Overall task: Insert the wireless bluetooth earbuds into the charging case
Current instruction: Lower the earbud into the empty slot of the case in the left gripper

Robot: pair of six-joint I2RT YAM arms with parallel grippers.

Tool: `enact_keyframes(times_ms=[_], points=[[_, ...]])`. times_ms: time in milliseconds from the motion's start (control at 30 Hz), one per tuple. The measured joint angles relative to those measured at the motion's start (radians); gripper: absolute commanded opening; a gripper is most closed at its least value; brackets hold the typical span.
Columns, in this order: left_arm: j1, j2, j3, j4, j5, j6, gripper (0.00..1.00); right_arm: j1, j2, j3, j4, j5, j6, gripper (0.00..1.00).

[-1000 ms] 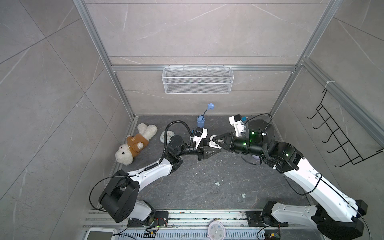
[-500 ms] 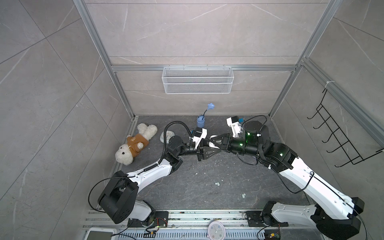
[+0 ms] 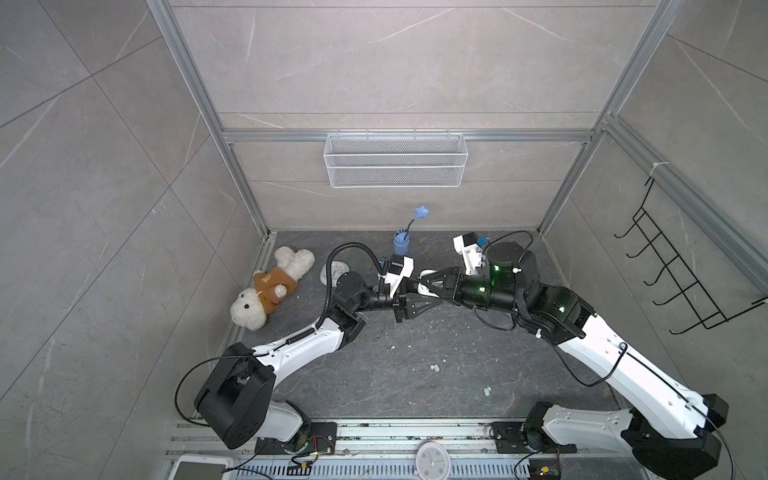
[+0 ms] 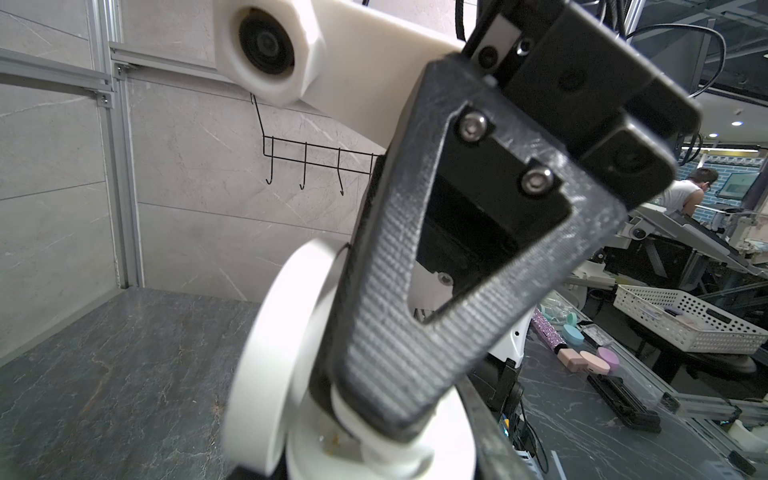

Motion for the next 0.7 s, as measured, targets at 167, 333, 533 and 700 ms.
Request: enact_keyframes(times_ms=[167,333,533,700], points=[[0.000,-0.001,0.000,-0.001,0.000,0.000,0.14,0.000,0.005,0.000,0.000,0.000,0.003,0.20],[0.000,-0.001,0.000,-0.005,0.000,0.000,0.14,0.000,0.005,0.000,-0.001,0.000,0.009,0.27],[0.000,-0.001,-0.007,-0.015,0.001,0.000,0.14,0.000,0.005,0.000,-0.013,0.013,0.013,0.36],[0.000,-0.001,-0.010,-0.023,0.001,0.000,0.14,0.003,0.001,0.006,-0.037,0.026,0.011,0.39]])
